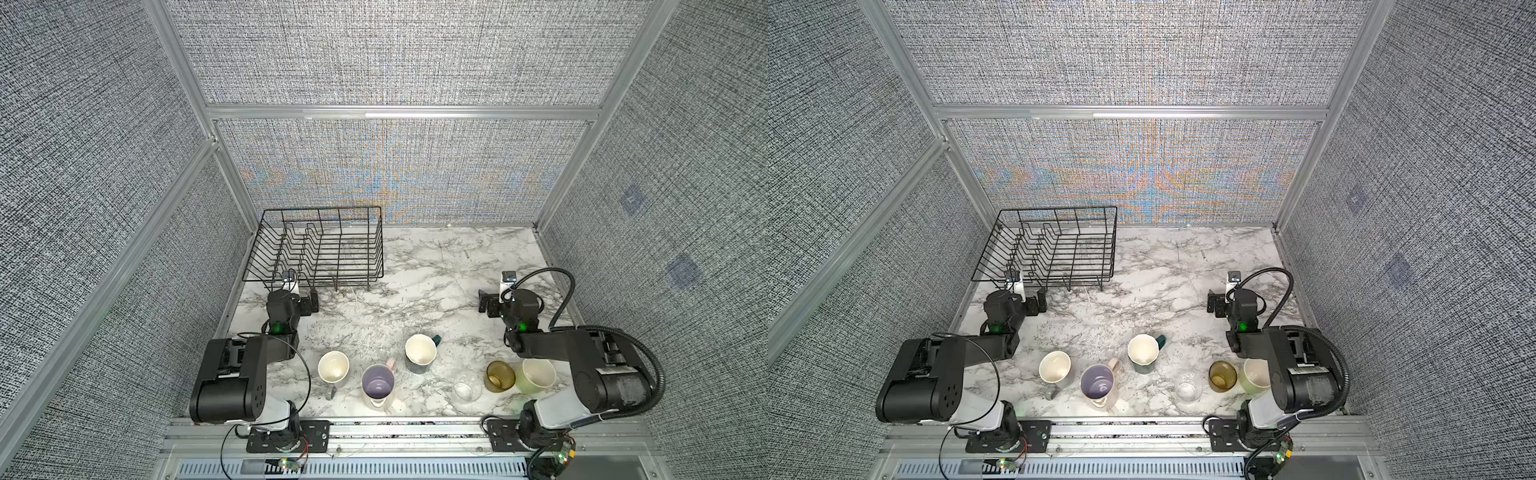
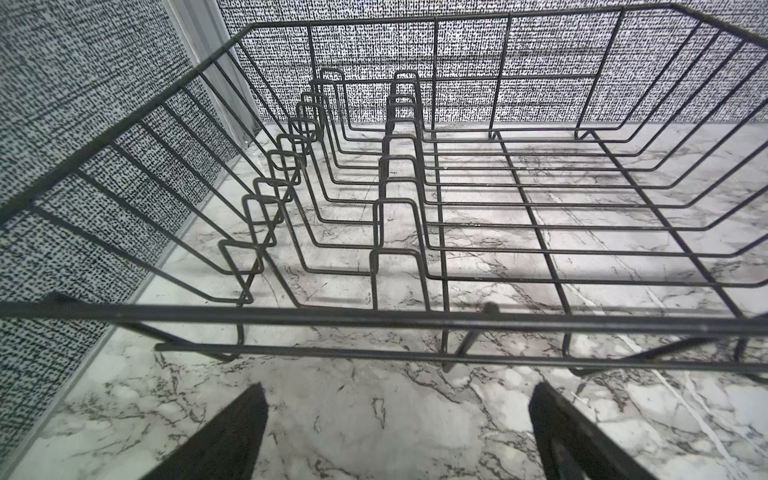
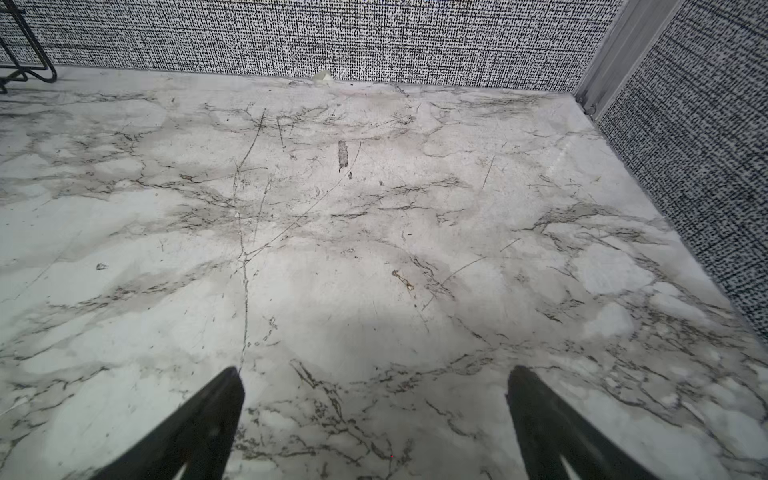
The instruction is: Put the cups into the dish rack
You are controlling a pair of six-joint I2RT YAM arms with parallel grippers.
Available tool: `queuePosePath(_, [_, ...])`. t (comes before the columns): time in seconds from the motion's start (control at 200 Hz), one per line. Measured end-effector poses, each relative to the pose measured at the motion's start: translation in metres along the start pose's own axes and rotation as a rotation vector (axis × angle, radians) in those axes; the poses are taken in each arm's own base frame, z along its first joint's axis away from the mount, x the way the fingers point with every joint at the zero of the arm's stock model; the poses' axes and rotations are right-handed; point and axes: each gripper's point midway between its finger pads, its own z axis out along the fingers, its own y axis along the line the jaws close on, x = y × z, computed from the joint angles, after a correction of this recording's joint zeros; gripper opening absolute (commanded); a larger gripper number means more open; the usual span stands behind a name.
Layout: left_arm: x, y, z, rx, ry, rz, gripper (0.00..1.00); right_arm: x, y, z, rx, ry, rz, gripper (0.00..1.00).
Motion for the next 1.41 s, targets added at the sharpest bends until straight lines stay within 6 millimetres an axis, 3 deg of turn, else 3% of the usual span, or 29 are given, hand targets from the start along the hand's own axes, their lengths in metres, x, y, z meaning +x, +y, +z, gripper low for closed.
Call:
queuePosePath(1.206, [-0.002, 0.000, -0.001, 0.000, -0.005, -0.001, 0.99, -0.003, -0.002, -0.001, 0.013, -0.008, 0.000, 0.99])
queuePosePath(1.306, [-0.019, 0.001, -0.011, -0.002, -0.042, -0.003, 0.99, -0.023, -0.002, -0.013, 0.011, -0.053, 0.000, 0.99])
queuePosePath(1.406, [-0.055, 0.001, -0.033, -0.001, -0.124, -0.002, 0.99, -0.054, 0.000, -0.032, -0.005, -0.116, -0.003, 0.99])
